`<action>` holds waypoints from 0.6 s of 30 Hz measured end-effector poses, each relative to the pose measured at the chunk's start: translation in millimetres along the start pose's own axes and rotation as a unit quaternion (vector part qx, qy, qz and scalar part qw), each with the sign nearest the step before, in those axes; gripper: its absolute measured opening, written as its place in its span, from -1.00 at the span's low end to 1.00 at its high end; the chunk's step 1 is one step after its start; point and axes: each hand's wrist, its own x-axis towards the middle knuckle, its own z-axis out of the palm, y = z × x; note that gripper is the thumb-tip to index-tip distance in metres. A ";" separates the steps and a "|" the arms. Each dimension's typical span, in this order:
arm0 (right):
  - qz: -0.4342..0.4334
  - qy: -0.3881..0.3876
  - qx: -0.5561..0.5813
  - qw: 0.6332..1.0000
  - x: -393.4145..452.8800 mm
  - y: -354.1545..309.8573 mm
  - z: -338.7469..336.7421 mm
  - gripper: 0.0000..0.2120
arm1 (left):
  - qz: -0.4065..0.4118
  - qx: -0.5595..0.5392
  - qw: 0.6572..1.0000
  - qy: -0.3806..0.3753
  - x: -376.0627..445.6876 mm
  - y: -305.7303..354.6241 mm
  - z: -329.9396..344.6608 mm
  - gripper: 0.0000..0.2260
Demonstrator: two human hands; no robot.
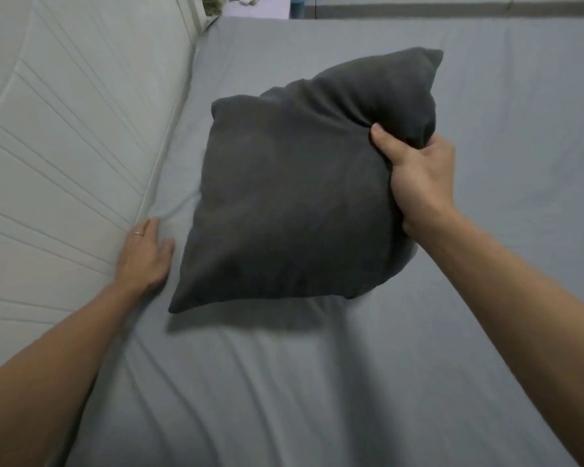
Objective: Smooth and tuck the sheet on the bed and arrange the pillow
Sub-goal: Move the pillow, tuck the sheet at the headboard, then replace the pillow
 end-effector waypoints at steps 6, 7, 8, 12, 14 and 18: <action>-0.033 0.012 0.011 0.999 8.9 -11.5 -9.4 -0.81 | -0.088 -0.003 0.990 -0.112 2.9 5.8 15.1 -0.32; -0.031 0.008 0.014 0.999 9.6 -11.3 -9.9 -0.82 | -0.089 -0.014 0.988 -0.125 4.2 1.4 11.9 -0.33; -0.027 0.006 0.017 0.999 9.7 -10.7 -9.3 -0.82 | -0.083 -0.009 0.985 -0.150 8.2 -3.7 7.5 -0.33; 0.028 -0.016 0.041 0.999 9.5 5.3 -10.3 -0.88 | -0.041 0.055 0.981 -0.181 32.3 -3.6 -14.6 -0.34; 0.072 -0.026 0.051 0.996 7.1 20.5 -15.9 -0.90 | -0.041 0.008 0.998 -0.044 40.9 19.6 -20.7 -0.51; 0.148 -0.028 0.043 0.988 -2.6 61.1 -33.4 -0.81 | -0.038 -0.035 0.995 -0.087 58.4 45.6 2.6 -0.36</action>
